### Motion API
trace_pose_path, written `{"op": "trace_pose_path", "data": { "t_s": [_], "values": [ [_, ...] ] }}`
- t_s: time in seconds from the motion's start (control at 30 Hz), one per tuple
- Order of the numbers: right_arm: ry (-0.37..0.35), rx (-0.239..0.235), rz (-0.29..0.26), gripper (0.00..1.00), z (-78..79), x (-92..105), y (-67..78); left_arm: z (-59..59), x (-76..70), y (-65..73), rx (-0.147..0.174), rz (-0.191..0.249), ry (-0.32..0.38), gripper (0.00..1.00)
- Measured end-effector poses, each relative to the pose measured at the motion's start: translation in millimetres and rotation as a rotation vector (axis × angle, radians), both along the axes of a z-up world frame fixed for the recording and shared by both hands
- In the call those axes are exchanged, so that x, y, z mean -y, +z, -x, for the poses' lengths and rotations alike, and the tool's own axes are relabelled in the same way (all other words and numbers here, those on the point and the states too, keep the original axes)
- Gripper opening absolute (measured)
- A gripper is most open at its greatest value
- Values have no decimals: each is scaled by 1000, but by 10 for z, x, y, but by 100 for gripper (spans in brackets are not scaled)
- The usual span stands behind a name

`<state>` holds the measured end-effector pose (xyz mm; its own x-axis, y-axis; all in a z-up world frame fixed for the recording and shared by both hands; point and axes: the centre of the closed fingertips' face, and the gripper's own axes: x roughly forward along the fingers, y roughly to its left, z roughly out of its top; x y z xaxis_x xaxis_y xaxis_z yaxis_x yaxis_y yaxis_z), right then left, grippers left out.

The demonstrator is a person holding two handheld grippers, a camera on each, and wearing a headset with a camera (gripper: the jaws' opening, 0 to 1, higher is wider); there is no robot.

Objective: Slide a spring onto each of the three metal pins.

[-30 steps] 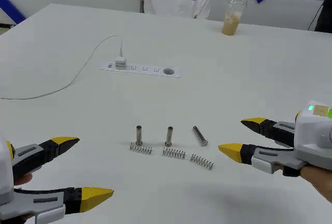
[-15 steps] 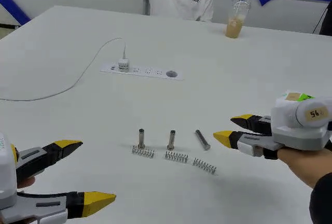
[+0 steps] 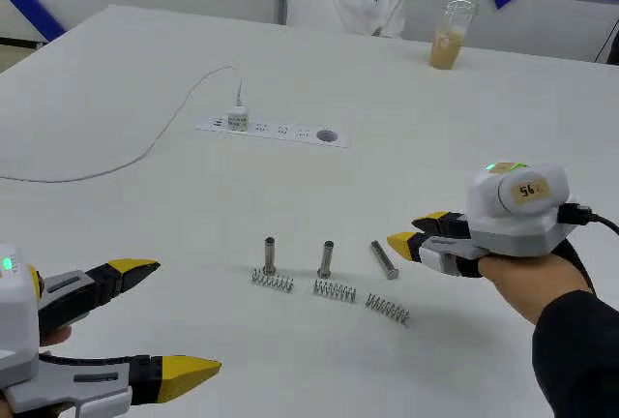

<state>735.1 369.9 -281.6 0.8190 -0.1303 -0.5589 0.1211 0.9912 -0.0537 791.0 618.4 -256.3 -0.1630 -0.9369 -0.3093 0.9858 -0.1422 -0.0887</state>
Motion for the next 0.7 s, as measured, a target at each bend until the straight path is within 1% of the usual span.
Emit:
{"op": "trace_pose_path", "data": {
  "t_s": [0.3,0.47,0.6,0.63,0.7],
  "values": [
    [-21,-65,-13,23,-113,37,-207,4,-1,-19,0,-4,-2,84],
    [-46,-86,-23,21,-159,78,-278,-1,-6,-35,6,-11,-3,84],
    [-51,-101,-25,19,-201,68,-319,-8,0,-39,5,-12,-2,84],
    [-52,-113,-24,19,-210,64,-344,-7,3,-42,4,-12,-2,84],
    [-53,-122,-26,18,-227,58,-370,-5,5,-43,5,-13,-2,84]
  ]
}}
